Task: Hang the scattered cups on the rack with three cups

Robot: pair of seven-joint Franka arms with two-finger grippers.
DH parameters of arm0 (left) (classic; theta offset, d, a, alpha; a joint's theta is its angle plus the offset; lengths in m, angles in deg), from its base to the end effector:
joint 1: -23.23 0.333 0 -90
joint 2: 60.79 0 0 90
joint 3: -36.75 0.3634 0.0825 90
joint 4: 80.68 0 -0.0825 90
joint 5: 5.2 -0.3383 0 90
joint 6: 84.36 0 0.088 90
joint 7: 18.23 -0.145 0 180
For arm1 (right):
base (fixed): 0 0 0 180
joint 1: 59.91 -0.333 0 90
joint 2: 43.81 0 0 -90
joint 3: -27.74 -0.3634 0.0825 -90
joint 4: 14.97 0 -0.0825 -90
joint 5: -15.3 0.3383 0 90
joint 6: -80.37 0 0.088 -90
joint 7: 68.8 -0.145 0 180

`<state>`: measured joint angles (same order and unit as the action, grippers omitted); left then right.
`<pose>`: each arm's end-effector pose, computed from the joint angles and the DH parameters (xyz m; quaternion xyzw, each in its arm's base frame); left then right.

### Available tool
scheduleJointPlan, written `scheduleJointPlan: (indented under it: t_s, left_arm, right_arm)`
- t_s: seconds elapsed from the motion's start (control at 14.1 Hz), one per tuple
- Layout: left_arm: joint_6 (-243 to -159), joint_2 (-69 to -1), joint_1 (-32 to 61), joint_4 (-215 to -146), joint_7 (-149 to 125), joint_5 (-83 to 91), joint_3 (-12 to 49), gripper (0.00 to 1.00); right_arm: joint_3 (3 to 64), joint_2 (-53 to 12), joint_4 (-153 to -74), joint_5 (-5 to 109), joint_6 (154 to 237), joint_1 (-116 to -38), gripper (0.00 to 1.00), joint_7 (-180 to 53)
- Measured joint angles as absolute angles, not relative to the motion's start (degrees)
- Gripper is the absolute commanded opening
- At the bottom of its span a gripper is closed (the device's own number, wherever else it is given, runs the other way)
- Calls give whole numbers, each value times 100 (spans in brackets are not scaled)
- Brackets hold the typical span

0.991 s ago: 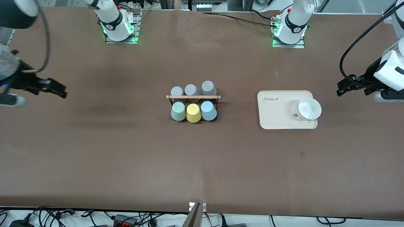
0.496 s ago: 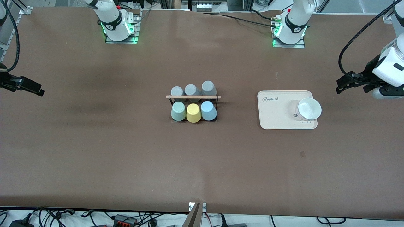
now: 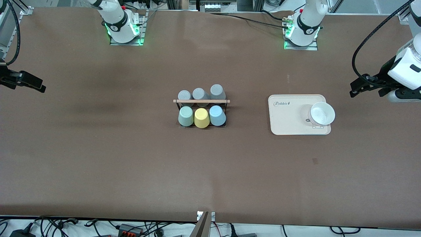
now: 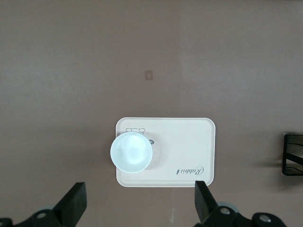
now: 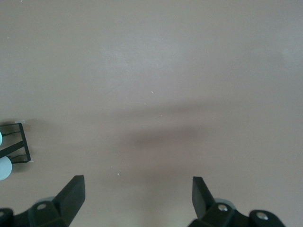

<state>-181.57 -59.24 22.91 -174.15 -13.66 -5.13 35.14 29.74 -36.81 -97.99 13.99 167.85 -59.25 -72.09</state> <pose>0.5297 -0.0178 0.6051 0.9995 0.0231 0.0190 0.0021 0.5453 -0.0274 0.6174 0.9983 -0.0520 -0.0220 0.0137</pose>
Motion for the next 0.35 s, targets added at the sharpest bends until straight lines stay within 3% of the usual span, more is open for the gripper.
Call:
scheduleJointPlan:
  t_s: [0.35]
  left_arm:
    - [-18204,-5924,2293,-17416,-1366,-513,3514,100]
  right_arm:
    - [2974,-3681,-9829,1401,16783,-5925,100,-7207]
